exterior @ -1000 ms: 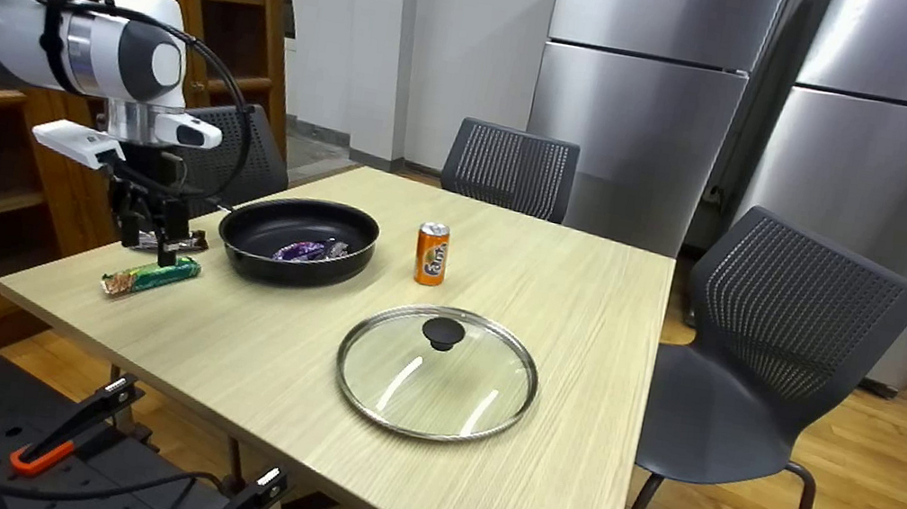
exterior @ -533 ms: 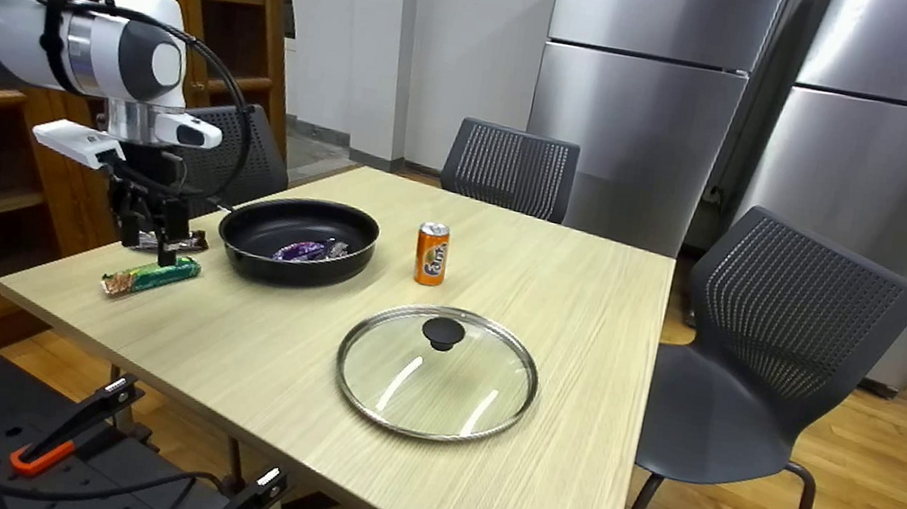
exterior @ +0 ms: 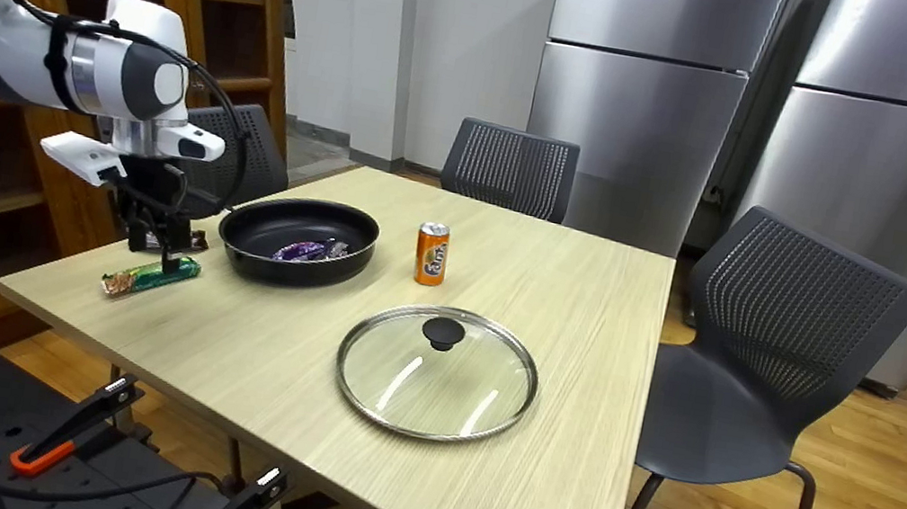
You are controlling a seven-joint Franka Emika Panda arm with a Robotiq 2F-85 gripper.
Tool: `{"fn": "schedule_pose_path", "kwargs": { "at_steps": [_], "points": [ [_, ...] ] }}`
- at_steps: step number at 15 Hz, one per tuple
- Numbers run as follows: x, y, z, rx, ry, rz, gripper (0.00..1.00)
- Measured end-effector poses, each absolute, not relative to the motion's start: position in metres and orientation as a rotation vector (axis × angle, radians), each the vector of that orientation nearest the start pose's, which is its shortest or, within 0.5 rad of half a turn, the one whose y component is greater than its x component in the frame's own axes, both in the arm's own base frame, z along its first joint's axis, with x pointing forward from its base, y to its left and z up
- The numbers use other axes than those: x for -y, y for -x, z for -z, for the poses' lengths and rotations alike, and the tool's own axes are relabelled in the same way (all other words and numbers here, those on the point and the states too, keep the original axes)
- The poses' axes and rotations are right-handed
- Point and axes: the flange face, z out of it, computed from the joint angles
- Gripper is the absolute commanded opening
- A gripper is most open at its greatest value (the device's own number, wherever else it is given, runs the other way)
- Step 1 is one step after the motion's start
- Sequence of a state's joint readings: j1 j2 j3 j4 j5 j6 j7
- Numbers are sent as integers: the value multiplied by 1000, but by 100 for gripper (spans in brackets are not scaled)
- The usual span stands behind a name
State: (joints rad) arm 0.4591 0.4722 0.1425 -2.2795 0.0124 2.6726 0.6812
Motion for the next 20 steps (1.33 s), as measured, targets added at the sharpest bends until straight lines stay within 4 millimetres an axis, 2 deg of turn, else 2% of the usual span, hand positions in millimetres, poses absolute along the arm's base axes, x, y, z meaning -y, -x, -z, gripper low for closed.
{"fn": "schedule_pose_path", "kwargs": {
  "at_steps": [14, 15, 16, 17, 20],
  "points": [
    [-309, -454, -115, -271, 3101, -109, 100],
    [-310, -455, -113, -272, 3101, -110, 75],
    [-311, -456, -111, -273, 3100, -111, 74],
    [-312, -457, -110, -273, 3100, -112, 68],
    [-314, -460, -106, -272, 3099, -111, 42]
  ]
}}
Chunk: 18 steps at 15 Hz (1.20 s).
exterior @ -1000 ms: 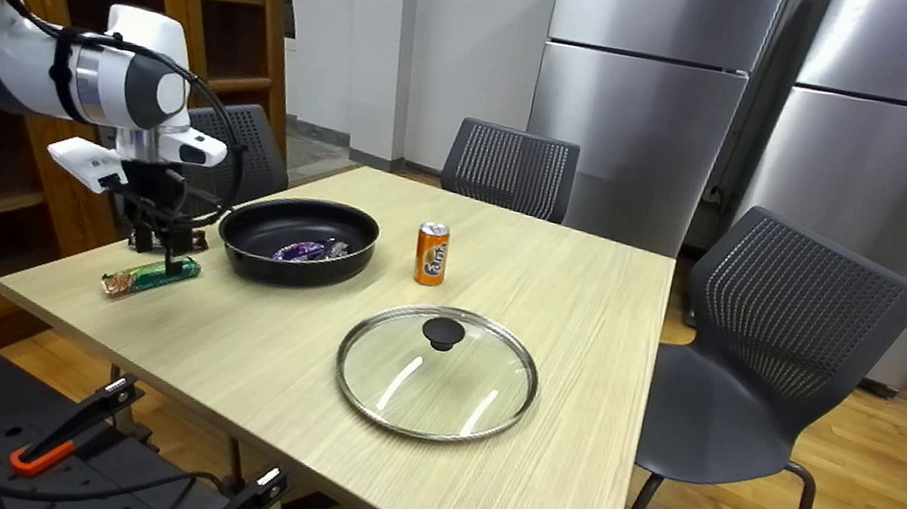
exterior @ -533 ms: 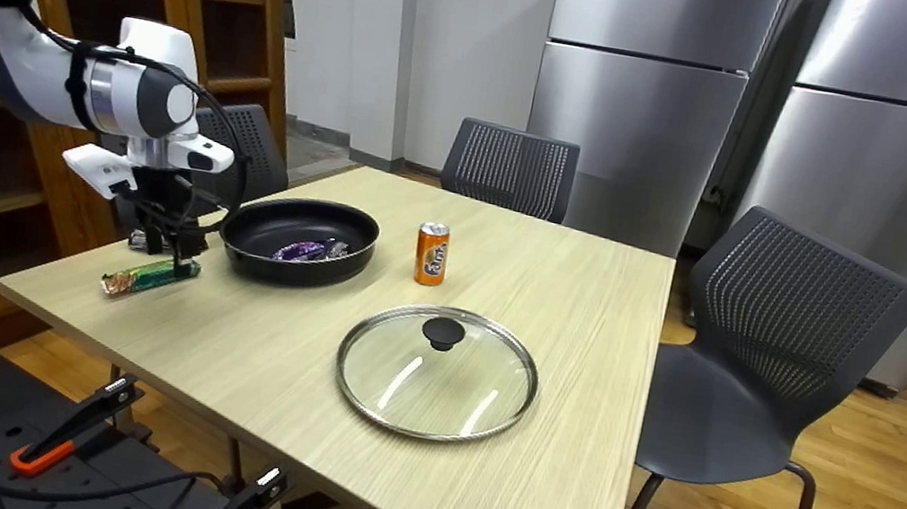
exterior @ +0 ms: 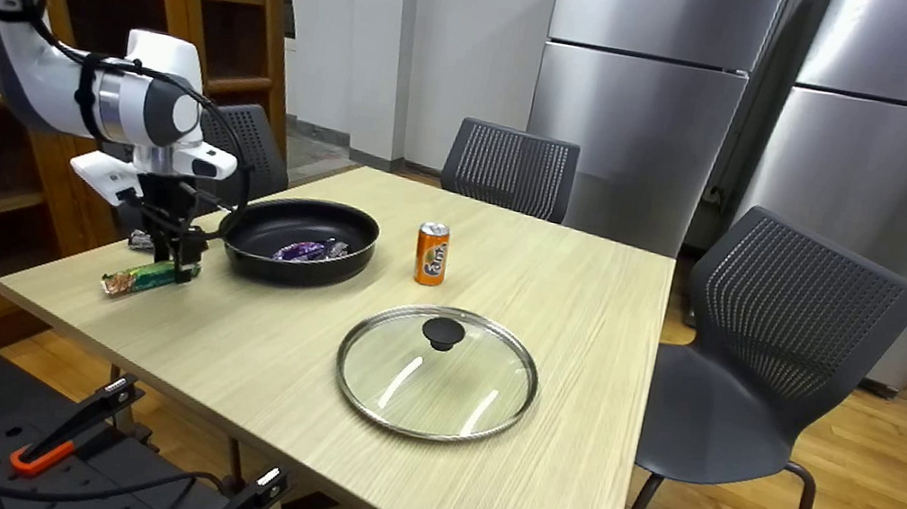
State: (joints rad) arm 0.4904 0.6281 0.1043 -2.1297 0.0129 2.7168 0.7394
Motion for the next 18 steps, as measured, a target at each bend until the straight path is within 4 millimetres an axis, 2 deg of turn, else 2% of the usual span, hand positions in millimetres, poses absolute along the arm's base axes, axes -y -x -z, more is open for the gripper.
{"fn": "schedule_pose_path", "kwargs": {
  "at_steps": [3, 4, 12, 18],
  "points": [
    [-316, -462, -106, -269, 3099, -106, 19],
    [-317, -462, -106, -267, 3099, -102, 15],
    [-329, -462, -114, -234, 3106, -63, 15],
    [-338, -468, -145, -239, 3095, 30, 15]
  ]
}}
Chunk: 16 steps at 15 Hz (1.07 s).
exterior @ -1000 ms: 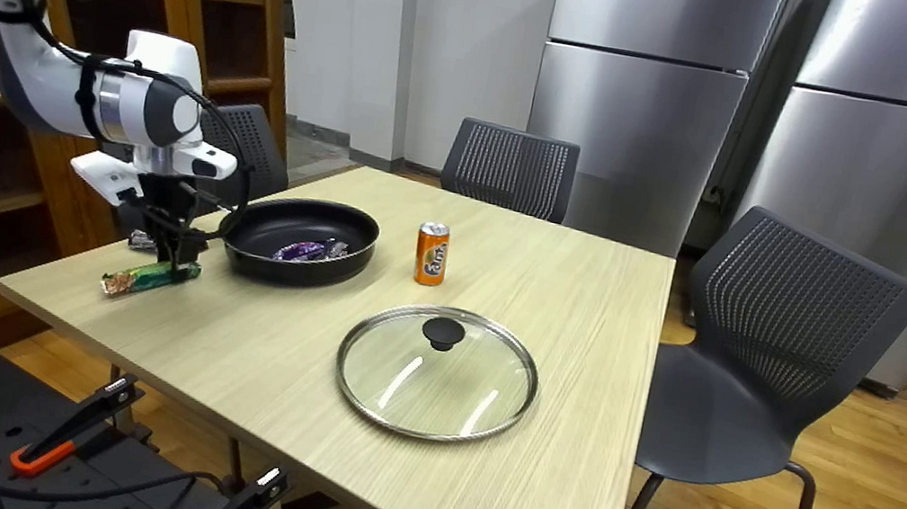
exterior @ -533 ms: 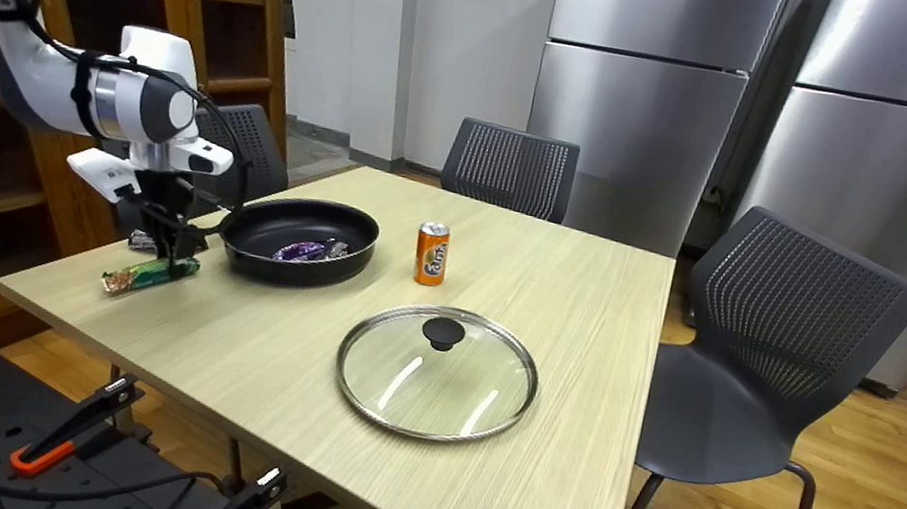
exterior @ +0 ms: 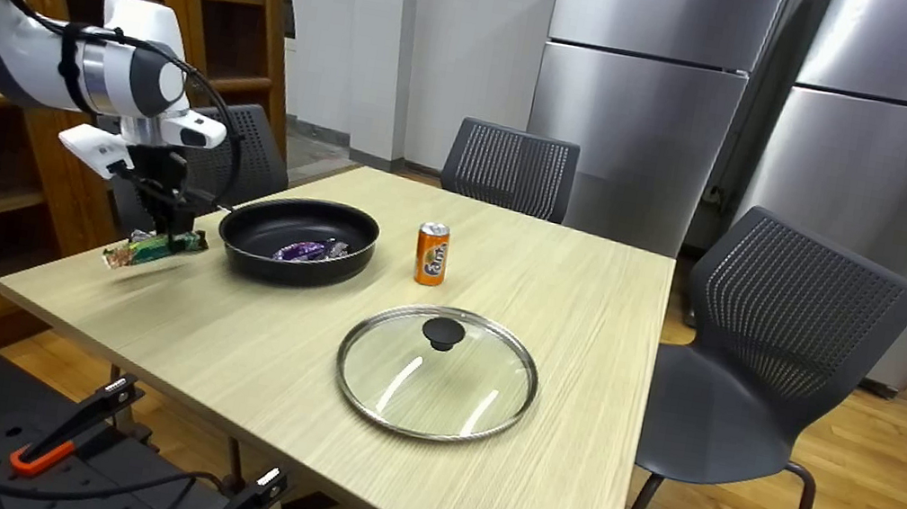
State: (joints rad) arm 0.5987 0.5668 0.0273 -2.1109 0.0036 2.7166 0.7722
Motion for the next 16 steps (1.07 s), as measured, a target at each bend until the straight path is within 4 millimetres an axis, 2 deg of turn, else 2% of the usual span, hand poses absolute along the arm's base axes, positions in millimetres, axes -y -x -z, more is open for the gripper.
{"fn": "schedule_pose_path", "kwargs": {
  "at_steps": [4, 9, 13, 16],
  "points": [
    [-336, -476, -169, -264, 3086, 102, 15],
    [-322, -491, -194, -298, 3079, 183, 15],
    [-304, -506, -207, -351, 3065, 213, 15],
    [-282, -521, -214, -394, 3056, 228, 15]
  ]
}}
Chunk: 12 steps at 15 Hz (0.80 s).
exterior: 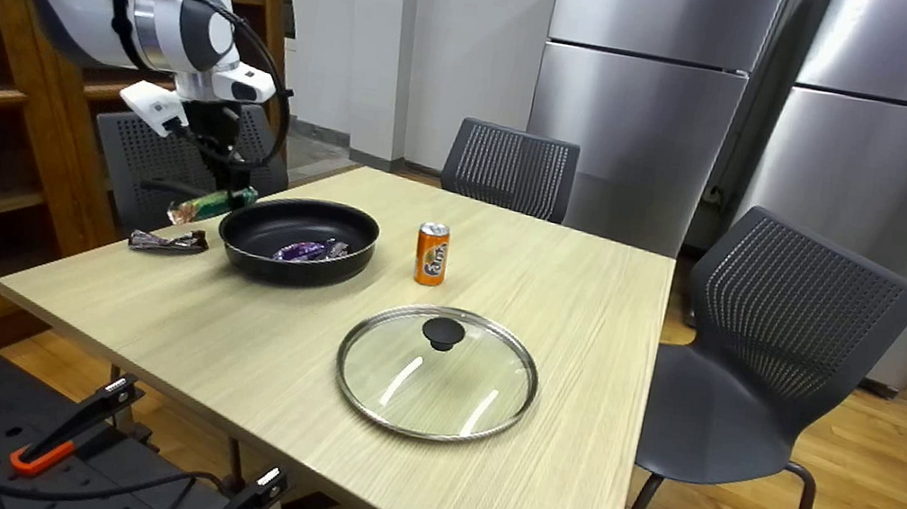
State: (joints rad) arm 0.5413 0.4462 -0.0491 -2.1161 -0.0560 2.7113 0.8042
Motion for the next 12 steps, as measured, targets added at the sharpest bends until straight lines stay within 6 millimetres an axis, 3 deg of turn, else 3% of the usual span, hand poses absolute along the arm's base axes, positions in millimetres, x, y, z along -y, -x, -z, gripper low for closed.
{"fn": "schedule_pose_path", "kwargs": {
  "at_steps": [7, 12],
  "points": [
    [-228, -565, -228, -435, 3069, 229, 15],
    [-217, -591, -231, -420, 3093, 180, 15]
  ]
}}
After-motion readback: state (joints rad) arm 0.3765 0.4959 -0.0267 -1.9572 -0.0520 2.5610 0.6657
